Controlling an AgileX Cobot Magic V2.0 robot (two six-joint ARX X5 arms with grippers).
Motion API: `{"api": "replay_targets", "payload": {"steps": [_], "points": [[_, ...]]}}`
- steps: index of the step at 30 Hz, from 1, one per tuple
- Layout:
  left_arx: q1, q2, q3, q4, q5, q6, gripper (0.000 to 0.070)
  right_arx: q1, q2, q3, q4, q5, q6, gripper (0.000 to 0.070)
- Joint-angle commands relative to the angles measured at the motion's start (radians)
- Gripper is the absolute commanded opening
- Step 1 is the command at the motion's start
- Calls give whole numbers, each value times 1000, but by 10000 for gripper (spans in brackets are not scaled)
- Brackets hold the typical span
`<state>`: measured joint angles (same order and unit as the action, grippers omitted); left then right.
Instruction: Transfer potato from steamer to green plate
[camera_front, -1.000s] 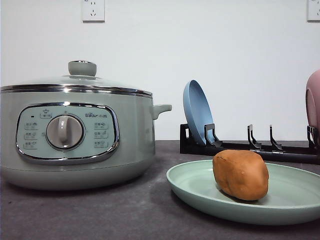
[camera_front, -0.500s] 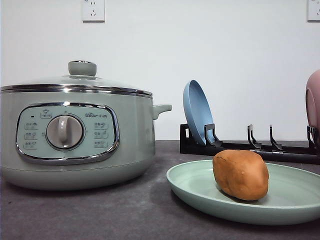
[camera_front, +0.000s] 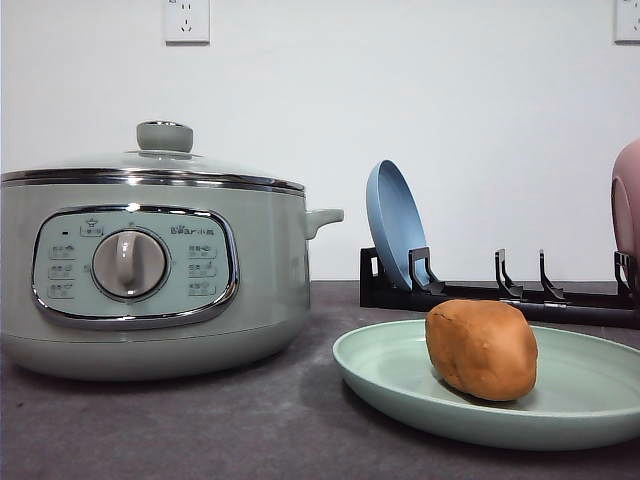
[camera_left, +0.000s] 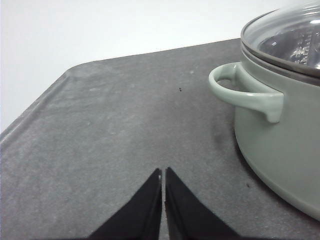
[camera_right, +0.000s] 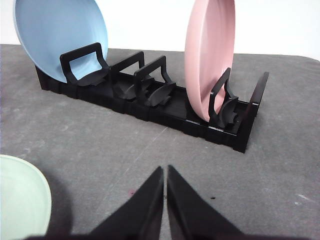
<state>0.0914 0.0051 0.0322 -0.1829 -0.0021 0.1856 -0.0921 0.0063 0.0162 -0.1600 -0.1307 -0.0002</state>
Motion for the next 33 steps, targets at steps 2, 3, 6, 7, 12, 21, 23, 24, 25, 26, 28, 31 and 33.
{"api": "replay_targets", "payload": {"steps": [2,3,6,7,12,21,23,24,25,26,28,31,33], "points": [[3,-2,-20,-5,-2,4,3,-1,-3,-5,6,0,0,0],[3,-2,-20,-5,-2,4,3,-1,-3,-5,6,0,0,0],[3,-2,-20,-5,-2,4,3,-1,-3,-5,6,1,0,0],[3,-2,-20,-5,-2,4,3,-1,-3,-5,6,1,0,0],[3,-2,-20,-5,-2,4,3,-1,-3,-5,6,0,0,0],[3,-2,-20,-5,-2,4,3,-1,-3,-5,6,0,0,0],[3,-2,-20,-5,-2,5,3,-1,-3,-5,6,1,0,0],[3,-2,-20,-5,-2,4,3,-1,-3,-5,6,1,0,0],[3,-2,-20,-5,-2,4,3,-1,-3,-5,6,0,0,0],[3,-2,-20,-5,-2,4,3,-1,-3,-5,6,0,0,0],[3,-2,-20,-5,-2,4,3,-1,-3,-5,6,0,0,0],[3,-2,-20,-5,-2,4,3,-1,-3,-5,6,0,0,0],[3,-2,-20,-5,-2,5,3,-1,-3,-5,6,0,0,0]]}}
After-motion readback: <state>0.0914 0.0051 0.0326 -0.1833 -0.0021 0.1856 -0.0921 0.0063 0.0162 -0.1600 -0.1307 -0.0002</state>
